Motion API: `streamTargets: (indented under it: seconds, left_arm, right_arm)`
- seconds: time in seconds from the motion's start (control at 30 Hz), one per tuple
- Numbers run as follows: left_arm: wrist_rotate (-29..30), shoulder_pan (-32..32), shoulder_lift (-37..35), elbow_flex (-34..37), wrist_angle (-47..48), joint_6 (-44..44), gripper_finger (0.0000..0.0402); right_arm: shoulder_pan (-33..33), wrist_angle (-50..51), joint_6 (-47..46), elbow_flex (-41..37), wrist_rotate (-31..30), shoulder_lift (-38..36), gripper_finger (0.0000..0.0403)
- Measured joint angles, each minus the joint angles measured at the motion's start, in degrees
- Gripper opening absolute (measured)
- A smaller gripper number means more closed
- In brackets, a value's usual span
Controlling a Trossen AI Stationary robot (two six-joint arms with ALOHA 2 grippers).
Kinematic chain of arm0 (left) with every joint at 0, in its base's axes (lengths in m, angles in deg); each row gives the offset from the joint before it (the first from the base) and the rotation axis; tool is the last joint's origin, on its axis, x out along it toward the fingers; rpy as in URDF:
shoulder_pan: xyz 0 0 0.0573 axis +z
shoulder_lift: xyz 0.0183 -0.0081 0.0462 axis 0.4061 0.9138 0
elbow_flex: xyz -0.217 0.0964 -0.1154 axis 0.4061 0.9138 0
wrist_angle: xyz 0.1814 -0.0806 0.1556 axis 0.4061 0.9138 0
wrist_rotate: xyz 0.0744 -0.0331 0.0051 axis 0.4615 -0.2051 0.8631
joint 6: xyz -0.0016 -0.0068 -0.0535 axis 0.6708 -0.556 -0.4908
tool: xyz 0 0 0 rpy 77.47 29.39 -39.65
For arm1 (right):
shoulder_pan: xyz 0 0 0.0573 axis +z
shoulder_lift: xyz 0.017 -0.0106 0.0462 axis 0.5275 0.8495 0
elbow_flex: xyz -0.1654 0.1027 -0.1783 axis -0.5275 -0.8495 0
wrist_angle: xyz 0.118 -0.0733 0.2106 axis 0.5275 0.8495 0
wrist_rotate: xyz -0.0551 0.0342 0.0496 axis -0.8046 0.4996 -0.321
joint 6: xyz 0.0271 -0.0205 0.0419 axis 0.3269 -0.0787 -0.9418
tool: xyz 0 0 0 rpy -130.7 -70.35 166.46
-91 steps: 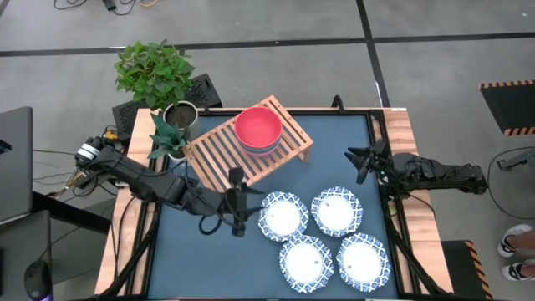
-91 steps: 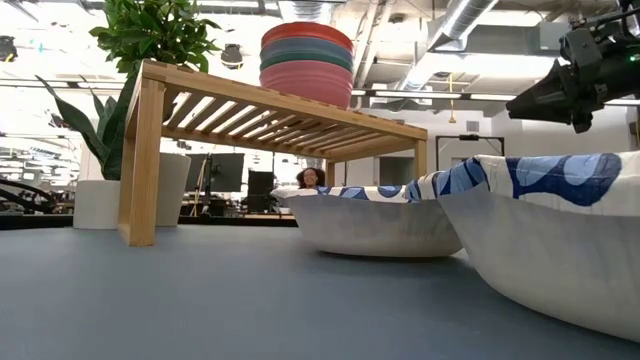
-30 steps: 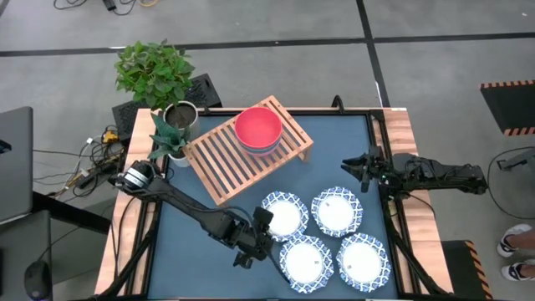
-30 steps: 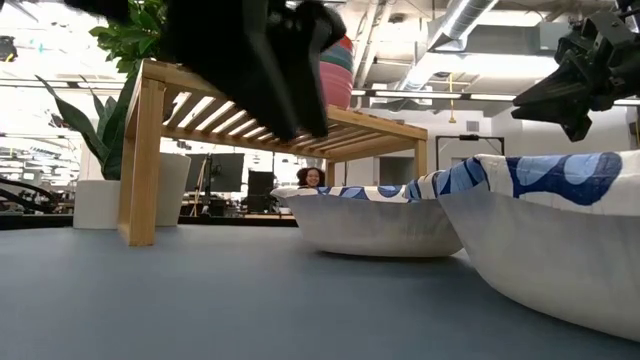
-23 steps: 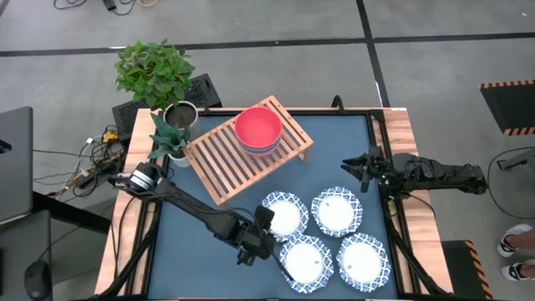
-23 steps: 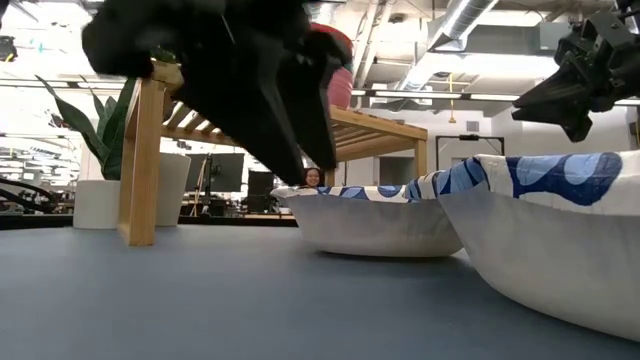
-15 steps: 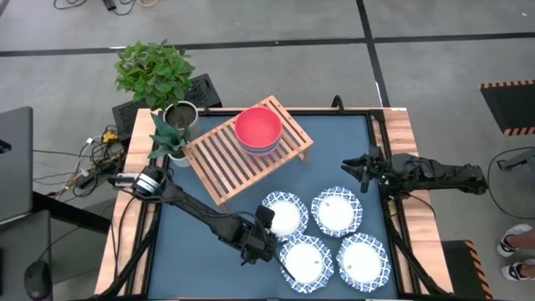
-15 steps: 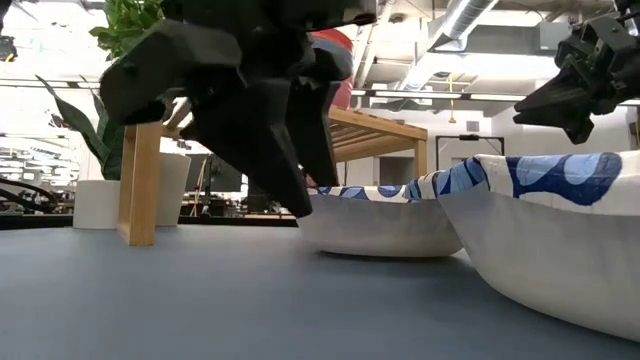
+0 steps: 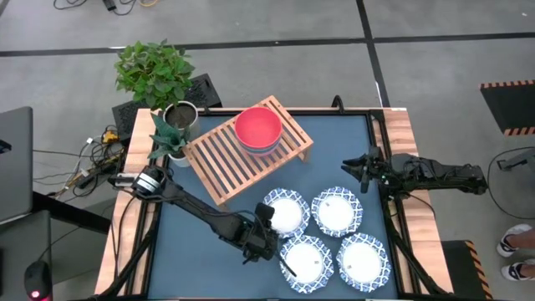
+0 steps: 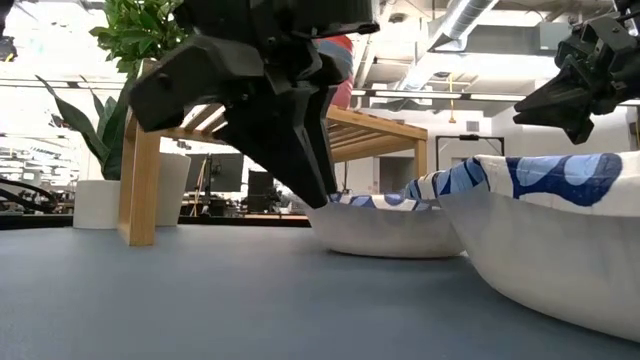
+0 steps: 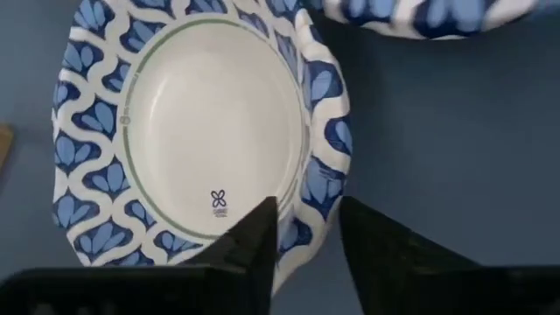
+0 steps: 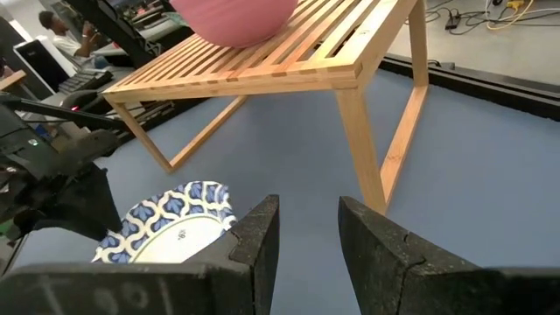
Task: Place and stack bowls onto a shelf
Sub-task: Put the white patterned bowl on the shelf
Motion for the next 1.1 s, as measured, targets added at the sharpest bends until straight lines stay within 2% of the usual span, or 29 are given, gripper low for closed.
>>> streamTargets:
  seconds: [0.2,0.33,0.57,0.83,1.0,1.1]
  left_arm:
    - [-0.6,0.5,0.0,0.0,0.0,-0.7,0.0036]
    - [-0.7,0.6,0.0,0.0,0.0,-0.7,0.0005]
    - [-0.2,0.2,0.0,-0.8,0.6,-1.2,0.0001]
    - [0.2,-1.1,0.0,-6.9,3.4,-1.3,0.0]
    - [3.6,-1.2,0.0,-8.6,4.5,-1.8,0.0]
    - [1.7,-1.1,0.0,-8.8,4.6,0.5,0.0009]
  right_arm:
    - [0.0,0.0,0.0,0.0,0.0,0.0,0.0144]
    - [0.0,0.0,0.0,0.0,0.0,0.0,0.0144]
    - [0.0,0.0,0.0,0.0,0.0,0.0,0.0144]
    - [0.0,0.1,0.0,0.0,-0.1,0.0,0.0144]
    - [0.0,0.3,0.0,0.0,-0.1,0.0,0.0144]
    - [0.0,0.4,0.0,0.0,-0.1,0.0,0.0144]
